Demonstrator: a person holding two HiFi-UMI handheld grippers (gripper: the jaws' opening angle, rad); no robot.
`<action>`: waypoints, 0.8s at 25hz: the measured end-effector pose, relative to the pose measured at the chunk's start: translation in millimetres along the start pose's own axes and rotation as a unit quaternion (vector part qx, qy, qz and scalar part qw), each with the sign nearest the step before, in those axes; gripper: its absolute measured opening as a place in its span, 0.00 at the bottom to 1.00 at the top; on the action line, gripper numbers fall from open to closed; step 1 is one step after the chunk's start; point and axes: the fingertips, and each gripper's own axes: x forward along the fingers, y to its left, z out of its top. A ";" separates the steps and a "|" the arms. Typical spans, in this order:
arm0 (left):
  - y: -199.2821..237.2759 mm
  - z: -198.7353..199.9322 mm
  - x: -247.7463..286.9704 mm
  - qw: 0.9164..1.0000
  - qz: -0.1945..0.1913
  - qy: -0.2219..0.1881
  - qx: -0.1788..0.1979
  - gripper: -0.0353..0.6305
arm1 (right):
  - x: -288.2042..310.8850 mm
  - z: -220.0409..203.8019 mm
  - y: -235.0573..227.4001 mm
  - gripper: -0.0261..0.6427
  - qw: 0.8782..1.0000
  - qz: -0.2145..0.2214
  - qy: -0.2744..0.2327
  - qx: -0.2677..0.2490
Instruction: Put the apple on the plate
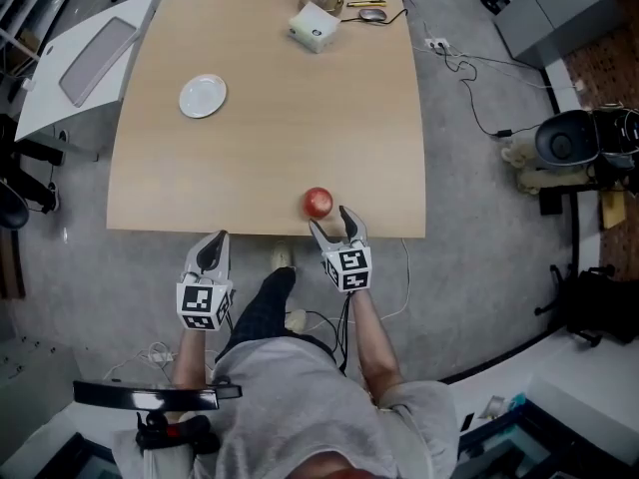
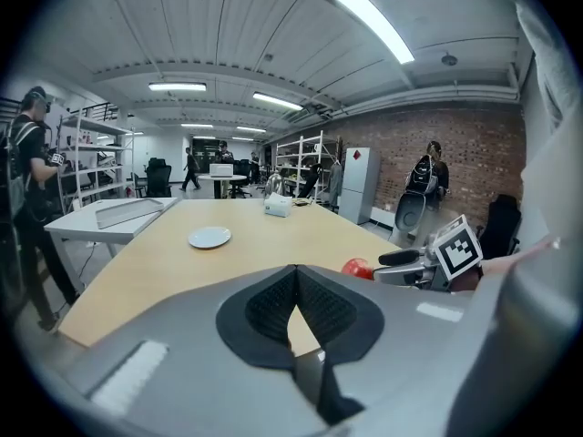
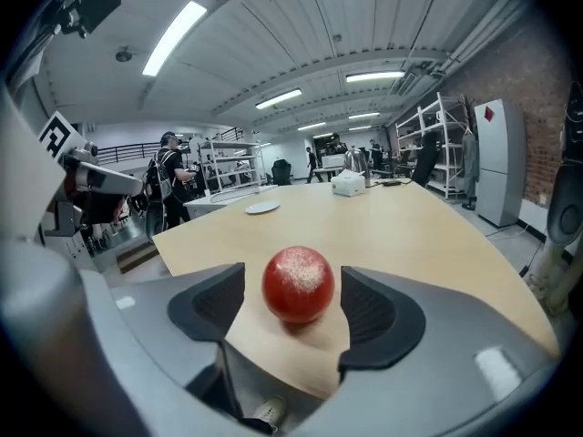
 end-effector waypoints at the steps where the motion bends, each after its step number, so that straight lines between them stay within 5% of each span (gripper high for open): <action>1: 1.3 -0.3 1.7 1.000 0.001 0.001 -0.001 0.08 | 3.6 -1.5 -1.0 0.53 1.000 0.001 0.003 0.001; 20: 25.7 -3.2 33.4 1.000 0.003 0.016 -0.013 0.08 | 49.1 -20.1 -6.4 0.59 0.999 0.018 0.044 0.005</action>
